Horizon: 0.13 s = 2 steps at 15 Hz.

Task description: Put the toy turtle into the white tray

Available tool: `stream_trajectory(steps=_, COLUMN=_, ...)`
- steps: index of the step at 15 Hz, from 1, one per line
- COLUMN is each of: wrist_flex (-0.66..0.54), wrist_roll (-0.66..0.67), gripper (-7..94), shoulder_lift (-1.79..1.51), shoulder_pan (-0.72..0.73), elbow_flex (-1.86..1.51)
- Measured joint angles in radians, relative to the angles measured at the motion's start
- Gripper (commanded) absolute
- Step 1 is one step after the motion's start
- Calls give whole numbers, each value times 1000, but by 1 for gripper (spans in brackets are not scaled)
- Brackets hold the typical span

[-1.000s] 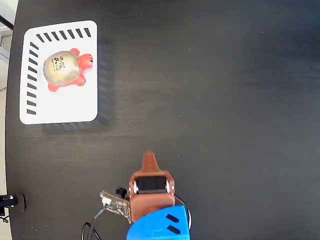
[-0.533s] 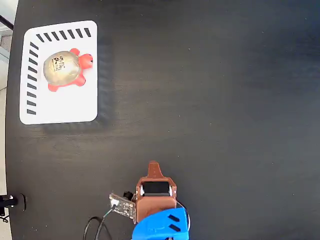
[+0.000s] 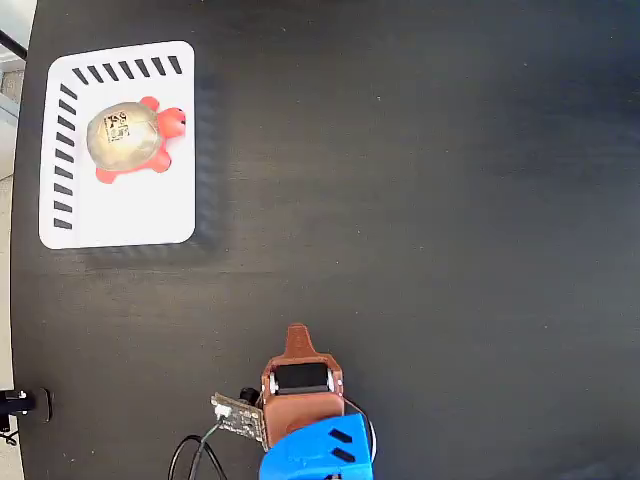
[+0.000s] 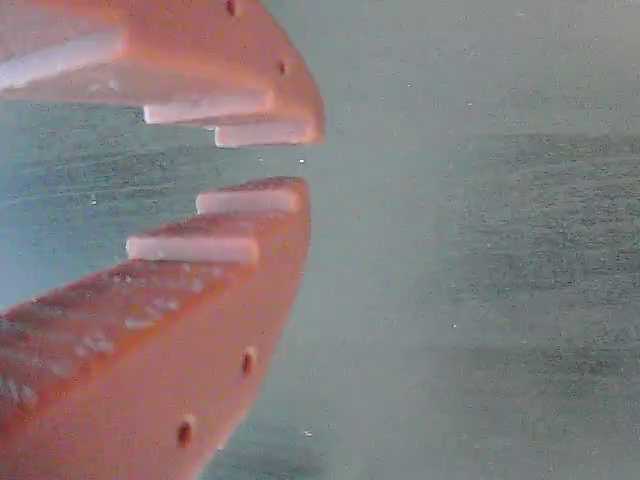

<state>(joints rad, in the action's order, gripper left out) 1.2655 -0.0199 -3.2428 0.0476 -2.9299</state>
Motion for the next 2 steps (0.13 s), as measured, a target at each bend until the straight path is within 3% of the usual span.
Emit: stream_trajectory(steps=2, wrist_flex=0, wrist_roll=0, gripper=0, shoulder_lift=0, shoulder_pan=0, elbow_flex=0)
